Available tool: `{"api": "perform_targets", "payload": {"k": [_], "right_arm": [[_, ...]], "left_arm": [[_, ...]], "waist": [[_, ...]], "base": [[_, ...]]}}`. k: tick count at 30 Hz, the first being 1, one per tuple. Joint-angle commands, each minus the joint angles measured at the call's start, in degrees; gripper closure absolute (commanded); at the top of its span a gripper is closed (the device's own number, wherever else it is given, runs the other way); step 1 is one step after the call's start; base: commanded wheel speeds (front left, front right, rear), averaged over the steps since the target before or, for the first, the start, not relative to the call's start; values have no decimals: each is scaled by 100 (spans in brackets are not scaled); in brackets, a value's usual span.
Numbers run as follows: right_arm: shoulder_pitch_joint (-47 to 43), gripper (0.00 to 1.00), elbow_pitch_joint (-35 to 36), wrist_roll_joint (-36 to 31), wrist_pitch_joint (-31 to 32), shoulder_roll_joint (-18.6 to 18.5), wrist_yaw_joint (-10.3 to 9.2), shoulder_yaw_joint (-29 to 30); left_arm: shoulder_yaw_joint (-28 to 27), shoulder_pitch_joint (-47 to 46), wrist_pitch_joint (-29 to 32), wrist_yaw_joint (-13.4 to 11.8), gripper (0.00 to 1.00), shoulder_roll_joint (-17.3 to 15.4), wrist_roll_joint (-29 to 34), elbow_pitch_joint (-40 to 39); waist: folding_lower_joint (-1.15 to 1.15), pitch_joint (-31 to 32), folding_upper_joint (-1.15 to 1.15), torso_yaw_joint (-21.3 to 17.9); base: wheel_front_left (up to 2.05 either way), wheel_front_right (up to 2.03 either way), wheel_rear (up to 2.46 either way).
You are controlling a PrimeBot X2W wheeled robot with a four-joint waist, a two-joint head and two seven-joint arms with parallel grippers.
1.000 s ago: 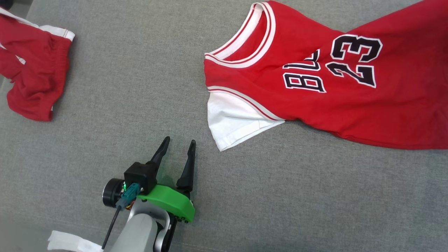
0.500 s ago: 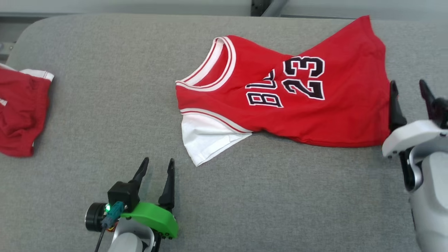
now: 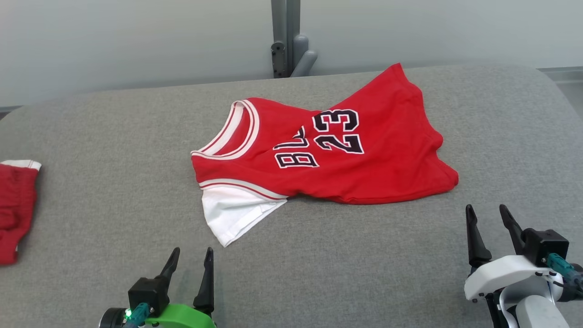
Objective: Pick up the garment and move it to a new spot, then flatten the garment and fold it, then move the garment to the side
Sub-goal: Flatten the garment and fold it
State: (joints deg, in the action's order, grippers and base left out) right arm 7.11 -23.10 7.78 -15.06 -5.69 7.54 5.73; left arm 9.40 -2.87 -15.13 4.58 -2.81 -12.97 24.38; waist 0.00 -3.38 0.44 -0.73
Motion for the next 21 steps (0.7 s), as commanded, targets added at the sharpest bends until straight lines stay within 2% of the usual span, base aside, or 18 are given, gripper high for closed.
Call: {"api": "perform_targets", "payload": {"k": [1,11,21], "right_arm": [[-73,0,68,55,-16,40,-9,54],[-160,0,239,-32,-16,146,-8,-55],[40,0,466,-1,-16,173,-8,-166]], "left_arm": [[-17,112,-3,38,0,-17,70,-70],[-36,219,-3,83,0,-18,109,-290],[72,-88,-3,-62,0,-18,-5,-331]], "waist": [[0,221,-44,-261],[0,200,-44,-326],[0,-156,-44,-385]], "base": [[0,0,0],[0,0,0],[0,0,0]]}}
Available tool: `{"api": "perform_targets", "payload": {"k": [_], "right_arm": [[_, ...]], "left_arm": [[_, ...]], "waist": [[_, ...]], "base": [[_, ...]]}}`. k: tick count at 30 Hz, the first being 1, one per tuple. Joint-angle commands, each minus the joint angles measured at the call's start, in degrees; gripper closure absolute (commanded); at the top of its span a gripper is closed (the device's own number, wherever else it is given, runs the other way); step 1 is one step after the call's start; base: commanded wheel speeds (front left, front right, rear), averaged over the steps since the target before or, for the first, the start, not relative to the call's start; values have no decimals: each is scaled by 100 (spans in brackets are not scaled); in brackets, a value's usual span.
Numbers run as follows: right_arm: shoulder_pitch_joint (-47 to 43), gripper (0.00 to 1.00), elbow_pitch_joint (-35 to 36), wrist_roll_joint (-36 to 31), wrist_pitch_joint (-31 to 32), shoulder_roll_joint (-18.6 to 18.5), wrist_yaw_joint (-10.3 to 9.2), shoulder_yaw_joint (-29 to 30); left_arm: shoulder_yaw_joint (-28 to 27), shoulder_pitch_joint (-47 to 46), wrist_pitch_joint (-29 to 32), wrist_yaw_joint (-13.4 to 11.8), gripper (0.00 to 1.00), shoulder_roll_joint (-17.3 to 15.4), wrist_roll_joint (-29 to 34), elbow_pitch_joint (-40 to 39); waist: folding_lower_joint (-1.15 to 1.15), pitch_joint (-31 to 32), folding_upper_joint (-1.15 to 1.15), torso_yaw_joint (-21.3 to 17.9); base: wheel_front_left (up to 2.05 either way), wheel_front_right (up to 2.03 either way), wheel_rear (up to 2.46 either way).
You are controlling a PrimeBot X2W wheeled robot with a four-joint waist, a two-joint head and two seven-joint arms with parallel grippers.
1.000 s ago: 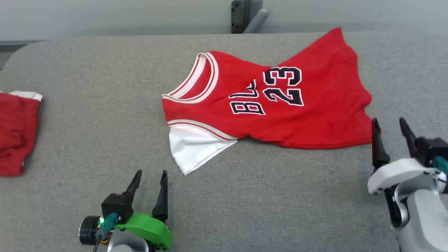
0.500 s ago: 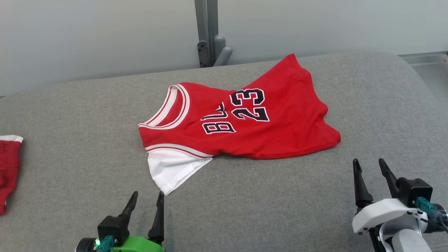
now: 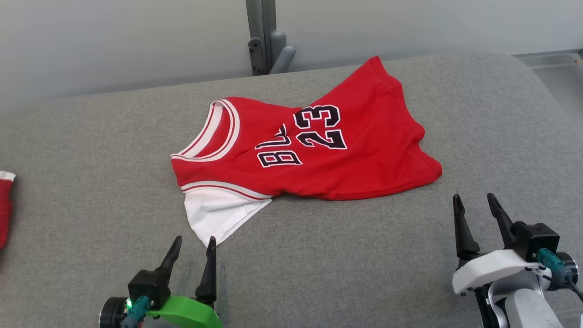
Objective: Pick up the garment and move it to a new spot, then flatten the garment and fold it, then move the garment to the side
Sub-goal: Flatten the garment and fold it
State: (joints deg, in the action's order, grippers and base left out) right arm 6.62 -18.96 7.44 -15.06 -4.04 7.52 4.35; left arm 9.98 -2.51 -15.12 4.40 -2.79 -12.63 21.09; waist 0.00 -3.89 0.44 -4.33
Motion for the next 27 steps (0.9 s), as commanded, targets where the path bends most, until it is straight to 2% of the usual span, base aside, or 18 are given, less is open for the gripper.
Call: {"api": "perform_targets", "payload": {"k": [1,10,27], "right_arm": [[98,0,79,47,-16,7,-6,-49],[180,0,156,104,-16,13,-6,-258],[-225,0,109,235,-16,51,-6,-499]], "left_arm": [[28,-160,-4,-68,0,-20,-48,2],[128,-387,-4,-232,0,-21,-71,56],[-520,147,-3,-501,0,-19,137,33]], "waist": [[0,-149,-44,-31],[0,-275,-44,-23],[0,232,-44,402]], "base": [[0,0,0],[0,0,0],[0,0,0]]}}
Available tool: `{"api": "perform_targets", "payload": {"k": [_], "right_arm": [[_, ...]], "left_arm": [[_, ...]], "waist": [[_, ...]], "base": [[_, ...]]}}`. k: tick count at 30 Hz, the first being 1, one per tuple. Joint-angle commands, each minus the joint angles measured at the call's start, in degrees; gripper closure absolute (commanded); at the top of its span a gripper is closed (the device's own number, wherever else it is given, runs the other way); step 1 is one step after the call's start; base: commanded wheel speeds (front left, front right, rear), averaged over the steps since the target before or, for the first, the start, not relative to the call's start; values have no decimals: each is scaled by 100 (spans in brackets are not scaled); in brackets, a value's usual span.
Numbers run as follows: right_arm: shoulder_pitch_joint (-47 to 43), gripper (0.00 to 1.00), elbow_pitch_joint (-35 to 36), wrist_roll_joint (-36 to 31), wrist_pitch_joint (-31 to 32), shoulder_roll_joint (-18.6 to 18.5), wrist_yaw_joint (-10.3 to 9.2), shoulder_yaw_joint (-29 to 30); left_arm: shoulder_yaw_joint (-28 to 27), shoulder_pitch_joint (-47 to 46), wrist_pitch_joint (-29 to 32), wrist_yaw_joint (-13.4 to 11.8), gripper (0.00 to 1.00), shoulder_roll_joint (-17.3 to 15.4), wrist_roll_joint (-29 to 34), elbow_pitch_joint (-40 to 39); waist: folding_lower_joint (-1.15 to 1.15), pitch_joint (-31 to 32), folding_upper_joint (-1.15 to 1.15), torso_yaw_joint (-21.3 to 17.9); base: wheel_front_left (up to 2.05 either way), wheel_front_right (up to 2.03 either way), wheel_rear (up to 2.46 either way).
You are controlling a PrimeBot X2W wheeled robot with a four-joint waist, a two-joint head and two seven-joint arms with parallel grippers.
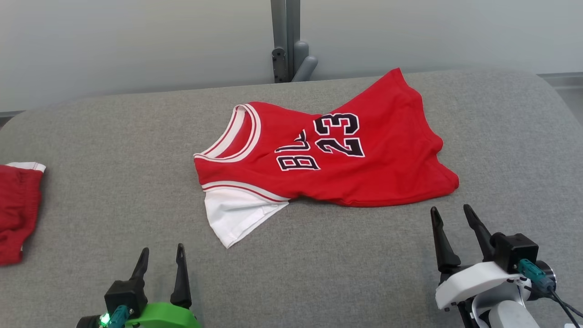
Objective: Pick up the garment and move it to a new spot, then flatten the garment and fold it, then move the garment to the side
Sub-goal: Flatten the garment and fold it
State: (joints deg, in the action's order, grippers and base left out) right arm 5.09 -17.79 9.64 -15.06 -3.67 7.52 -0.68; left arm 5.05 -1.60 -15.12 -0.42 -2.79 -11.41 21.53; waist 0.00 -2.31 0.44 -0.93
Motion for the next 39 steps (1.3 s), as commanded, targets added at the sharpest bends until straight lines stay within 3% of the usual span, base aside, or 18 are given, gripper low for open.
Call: {"api": "perform_targets", "payload": {"k": [1,15,27,33,39], "right_arm": [[-99,0,-15,14,-16,17,-6,-14],[-152,0,-16,23,-16,20,-6,-75],[335,0,111,5,-16,-81,-6,-48],[562,0,132,23,-16,-105,-6,86],[638,0,158,0,-17,-119,-6,268]], "left_arm": [[-51,90,-3,-20,0,-20,10,-17],[-127,155,-4,-180,0,-19,19,-92],[549,-747,-3,287,0,-21,-508,187],[947,-1110,-4,392,0,-21,-853,822],[1165,-1227,10,312,0,-19,-1102,1215]], "waist": [[0,92,-44,71],[0,74,-44,88],[0,-933,-44,-29],[0,-1292,-44,-222],[0,-1378,-44,-261]], "base": [[0,0,0],[0,0,0],[0,0,0],[0,0,0],[0,0,0]]}}
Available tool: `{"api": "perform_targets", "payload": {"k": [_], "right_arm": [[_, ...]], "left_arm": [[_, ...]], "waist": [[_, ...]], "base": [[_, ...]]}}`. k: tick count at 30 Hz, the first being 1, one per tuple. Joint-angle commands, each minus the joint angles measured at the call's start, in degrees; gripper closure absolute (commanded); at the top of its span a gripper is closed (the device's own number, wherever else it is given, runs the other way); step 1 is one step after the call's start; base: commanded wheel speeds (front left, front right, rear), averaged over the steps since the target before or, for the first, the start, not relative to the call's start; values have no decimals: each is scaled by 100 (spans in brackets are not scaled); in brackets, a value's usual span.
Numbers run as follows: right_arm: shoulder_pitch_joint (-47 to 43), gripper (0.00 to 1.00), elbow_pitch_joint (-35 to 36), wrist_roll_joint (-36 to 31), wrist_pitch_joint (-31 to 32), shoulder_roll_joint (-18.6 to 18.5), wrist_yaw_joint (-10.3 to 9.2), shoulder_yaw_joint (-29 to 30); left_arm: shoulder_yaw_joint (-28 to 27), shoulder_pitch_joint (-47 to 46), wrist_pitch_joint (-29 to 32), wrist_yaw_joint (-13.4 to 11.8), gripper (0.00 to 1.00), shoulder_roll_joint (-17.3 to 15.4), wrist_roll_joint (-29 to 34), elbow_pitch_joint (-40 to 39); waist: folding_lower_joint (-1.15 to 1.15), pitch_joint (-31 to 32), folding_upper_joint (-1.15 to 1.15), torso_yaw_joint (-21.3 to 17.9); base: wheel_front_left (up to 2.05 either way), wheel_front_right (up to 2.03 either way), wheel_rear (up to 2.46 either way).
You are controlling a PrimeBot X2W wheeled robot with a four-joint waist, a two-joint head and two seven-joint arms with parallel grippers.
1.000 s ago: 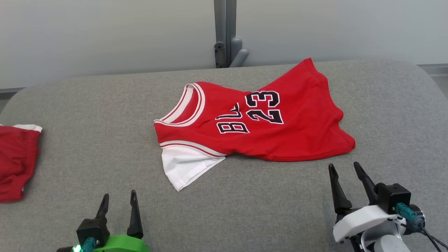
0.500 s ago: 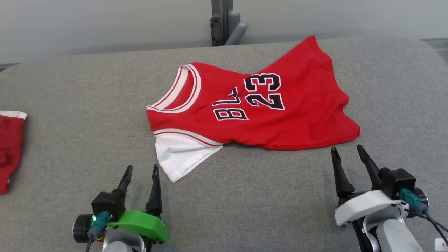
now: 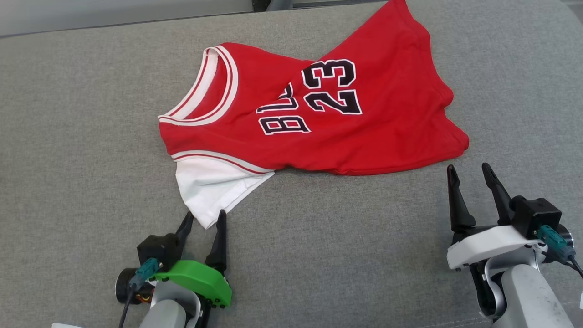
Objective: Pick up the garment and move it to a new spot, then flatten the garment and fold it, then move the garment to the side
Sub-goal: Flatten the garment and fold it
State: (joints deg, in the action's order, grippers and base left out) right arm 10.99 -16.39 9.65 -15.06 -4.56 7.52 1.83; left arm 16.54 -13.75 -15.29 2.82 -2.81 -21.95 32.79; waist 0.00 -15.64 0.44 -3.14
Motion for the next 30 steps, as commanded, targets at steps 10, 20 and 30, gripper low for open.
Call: {"api": "perform_targets", "payload": {"k": [10,20,30], "right_arm": [[175,0,-61,-18,-17,-75,-6,223],[481,0,-673,-91,-16,-171,-6,748],[904,0,-1406,162,-16,-294,-6,880]], "left_arm": [[77,-78,26,68,100,-15,-116,2],[41,51,19,197,100,-19,-2,-254],[106,-8,20,231,100,-23,94,-290]], "waist": [[0,-61,-44,111],[0,-190,-44,459],[0,-351,-44,644]], "base": [[0,0,0],[0,0,0],[0,0,0]]}}
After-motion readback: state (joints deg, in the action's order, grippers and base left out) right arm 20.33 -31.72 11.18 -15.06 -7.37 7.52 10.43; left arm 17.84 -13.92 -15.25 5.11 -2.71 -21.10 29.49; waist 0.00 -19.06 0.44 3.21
